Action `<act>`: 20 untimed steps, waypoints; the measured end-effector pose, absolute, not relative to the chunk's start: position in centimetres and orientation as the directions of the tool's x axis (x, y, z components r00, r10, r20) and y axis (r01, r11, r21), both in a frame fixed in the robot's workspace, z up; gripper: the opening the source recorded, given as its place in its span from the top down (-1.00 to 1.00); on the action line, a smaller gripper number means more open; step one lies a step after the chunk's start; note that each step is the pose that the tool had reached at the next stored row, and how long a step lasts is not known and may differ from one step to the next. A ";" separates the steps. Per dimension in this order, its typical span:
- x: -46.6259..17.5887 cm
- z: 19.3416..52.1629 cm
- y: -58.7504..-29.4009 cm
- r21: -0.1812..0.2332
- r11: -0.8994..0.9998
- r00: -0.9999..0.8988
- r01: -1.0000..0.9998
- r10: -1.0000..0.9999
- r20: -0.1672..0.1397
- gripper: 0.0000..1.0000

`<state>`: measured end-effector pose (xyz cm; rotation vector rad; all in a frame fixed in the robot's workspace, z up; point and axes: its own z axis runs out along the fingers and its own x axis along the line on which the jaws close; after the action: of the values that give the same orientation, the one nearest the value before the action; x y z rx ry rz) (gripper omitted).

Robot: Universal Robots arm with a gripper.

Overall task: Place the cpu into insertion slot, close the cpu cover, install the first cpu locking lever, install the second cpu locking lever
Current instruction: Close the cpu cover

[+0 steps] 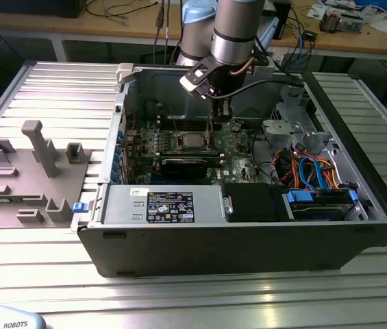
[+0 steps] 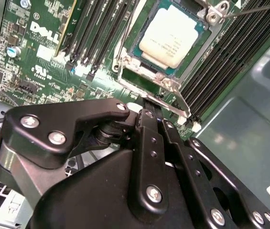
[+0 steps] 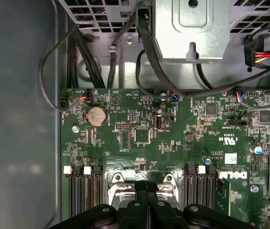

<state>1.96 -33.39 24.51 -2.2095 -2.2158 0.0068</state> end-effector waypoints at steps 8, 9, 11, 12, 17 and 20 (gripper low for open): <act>0.9 24.5 -33.4 -0.012 0.003 -0.003 1.000 1.000 0.009 0.79; 0.7 24.4 -33.4 -0.012 0.003 -0.003 1.000 1.000 0.010 0.79; 0.2 24.4 -33.4 -0.012 0.003 -0.003 1.000 1.000 0.013 0.79; 0.1 24.4 -33.4 -0.012 0.003 -0.003 1.000 1.000 0.013 0.79; -1.1 24.1 -33.4 -0.012 0.003 -0.003 1.000 1.000 0.015 0.79; -1.6 23.7 -33.4 -0.012 0.003 -0.003 1.000 1.000 0.015 0.79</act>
<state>-1.62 -33.39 23.74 -2.2048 -2.2112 -0.0036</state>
